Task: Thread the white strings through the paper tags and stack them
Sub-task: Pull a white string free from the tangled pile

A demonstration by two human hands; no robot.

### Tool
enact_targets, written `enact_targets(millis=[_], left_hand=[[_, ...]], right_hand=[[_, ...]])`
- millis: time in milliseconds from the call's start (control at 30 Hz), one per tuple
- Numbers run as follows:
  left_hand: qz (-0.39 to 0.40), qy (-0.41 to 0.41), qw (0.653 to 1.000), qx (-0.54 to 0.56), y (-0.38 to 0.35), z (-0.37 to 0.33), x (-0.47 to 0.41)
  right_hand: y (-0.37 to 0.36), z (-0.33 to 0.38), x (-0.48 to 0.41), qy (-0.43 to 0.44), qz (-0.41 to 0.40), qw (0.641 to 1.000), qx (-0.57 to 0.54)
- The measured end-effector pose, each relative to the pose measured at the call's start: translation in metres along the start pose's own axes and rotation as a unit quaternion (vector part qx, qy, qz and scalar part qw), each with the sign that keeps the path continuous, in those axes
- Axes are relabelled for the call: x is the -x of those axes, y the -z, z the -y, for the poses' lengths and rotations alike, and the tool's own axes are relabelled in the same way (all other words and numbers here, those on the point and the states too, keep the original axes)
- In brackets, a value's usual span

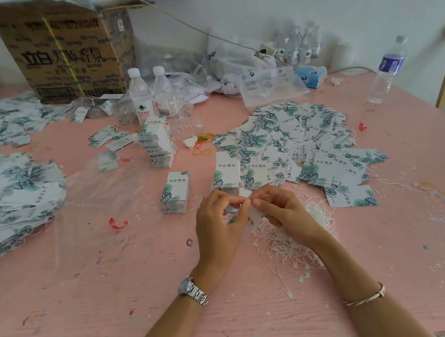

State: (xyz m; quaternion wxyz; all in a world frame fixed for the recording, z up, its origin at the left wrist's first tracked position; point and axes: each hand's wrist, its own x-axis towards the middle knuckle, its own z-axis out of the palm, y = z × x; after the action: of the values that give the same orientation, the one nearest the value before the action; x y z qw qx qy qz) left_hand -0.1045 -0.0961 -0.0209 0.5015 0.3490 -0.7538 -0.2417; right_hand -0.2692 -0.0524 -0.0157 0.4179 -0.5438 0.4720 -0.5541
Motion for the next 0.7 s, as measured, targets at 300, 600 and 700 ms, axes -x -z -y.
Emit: enact_targets(millis=[300, 600, 700], left_hand=[[-0.124, -0.007, 0.982, -0.143, 0.038, 0.029, -0.038], [0.087, 0.223, 0.912, -0.332, 0.075, 0.093, -0.082], [0.119, 0.271, 0.911, -0.288, 0.078, 0.099, -0.087]], right_hand=[[0.005, 0.000, 0.002, -0.047, -0.040, 0.996, -0.063], [0.008, -0.008, 0.000, -0.052, -0.037, 0.995, -0.077], [0.009, -0.011, -0.001, -0.052, -0.037, 0.995, -0.078]])
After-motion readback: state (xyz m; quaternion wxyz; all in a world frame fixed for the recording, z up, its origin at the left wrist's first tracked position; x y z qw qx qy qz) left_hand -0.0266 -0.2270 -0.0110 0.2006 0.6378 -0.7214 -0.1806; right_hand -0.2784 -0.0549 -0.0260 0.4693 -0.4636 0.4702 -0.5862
